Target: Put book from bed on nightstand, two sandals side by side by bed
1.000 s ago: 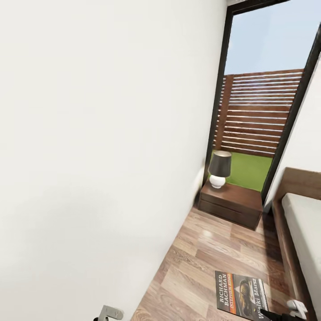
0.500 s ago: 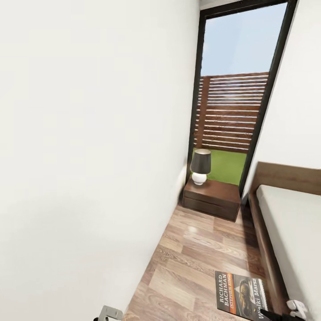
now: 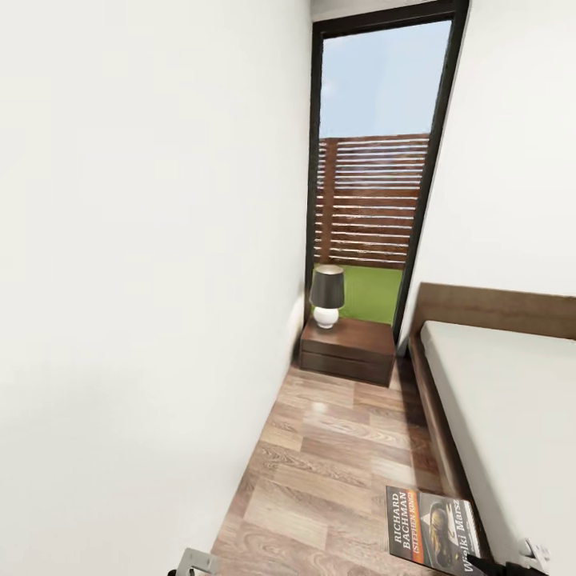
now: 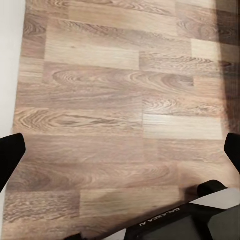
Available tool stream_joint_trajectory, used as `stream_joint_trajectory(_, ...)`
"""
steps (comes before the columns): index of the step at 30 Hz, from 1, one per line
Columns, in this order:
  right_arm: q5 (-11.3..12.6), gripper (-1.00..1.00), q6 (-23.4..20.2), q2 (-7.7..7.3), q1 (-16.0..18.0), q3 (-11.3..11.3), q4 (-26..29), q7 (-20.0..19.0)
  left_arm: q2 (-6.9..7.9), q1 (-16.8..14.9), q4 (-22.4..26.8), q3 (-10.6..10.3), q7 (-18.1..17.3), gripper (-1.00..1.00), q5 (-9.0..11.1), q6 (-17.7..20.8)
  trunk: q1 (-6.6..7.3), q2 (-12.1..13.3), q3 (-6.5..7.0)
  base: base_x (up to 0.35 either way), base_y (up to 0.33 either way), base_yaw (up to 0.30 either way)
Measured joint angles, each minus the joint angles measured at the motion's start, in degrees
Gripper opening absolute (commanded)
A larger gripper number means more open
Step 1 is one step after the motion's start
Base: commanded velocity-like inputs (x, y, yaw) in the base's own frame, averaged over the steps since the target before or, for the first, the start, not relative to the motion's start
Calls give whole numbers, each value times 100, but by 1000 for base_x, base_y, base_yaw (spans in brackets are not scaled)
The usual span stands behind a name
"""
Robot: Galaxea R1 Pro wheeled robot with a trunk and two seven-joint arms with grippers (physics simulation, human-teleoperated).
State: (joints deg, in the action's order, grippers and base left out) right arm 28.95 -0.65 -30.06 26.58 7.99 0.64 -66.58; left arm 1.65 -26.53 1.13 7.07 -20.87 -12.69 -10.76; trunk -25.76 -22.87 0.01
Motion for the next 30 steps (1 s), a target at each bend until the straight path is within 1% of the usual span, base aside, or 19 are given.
stream_joint_trajectory(30,0,-100,0,0,0,0,0,0,0,1,-3,0,0,100,0,0,0,0,0,0,0,-282)
